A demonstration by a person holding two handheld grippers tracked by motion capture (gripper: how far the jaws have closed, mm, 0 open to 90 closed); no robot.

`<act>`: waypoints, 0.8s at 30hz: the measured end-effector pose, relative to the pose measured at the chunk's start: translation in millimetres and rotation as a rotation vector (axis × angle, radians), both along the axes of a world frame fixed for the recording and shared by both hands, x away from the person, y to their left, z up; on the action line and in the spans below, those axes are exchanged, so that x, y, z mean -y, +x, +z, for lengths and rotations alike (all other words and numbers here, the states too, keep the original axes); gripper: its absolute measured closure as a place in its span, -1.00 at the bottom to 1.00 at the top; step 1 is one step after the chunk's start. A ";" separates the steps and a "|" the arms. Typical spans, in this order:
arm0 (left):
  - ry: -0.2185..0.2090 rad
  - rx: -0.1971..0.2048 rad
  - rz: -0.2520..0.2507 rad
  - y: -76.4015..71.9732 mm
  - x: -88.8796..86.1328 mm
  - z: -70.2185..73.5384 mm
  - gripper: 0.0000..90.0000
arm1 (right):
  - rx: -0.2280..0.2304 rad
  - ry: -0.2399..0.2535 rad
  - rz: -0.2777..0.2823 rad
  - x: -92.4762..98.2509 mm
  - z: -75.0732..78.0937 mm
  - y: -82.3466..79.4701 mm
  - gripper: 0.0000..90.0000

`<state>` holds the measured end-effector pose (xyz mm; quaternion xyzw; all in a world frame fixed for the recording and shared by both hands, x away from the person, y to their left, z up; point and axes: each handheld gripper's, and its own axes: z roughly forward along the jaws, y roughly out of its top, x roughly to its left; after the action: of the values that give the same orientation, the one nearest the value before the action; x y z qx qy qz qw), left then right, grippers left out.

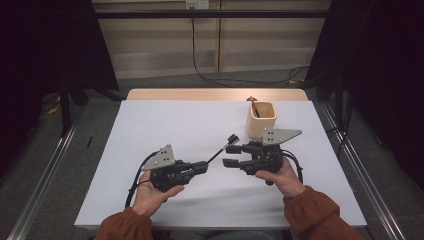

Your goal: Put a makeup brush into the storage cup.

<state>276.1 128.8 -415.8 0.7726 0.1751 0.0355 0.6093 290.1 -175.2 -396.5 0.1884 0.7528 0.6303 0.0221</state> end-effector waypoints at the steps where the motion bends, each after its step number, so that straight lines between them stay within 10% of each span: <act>1: -0.004 -0.004 -0.002 0.1 0.6 -0.2 0.89 | -0.001 0.002 -0.002 -0.7 0.1 0.5 0.15; 24: 0.008 0.029 -0.021 -4.9 8.2 -8.6 0.89 | -0.037 0.016 0.014 -3.7 -3.0 2.6 0.66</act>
<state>271.3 120.6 -424.4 0.7763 0.1578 0.0410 0.6089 292.7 -171.5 -399.6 0.1951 0.7493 0.6328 0.0025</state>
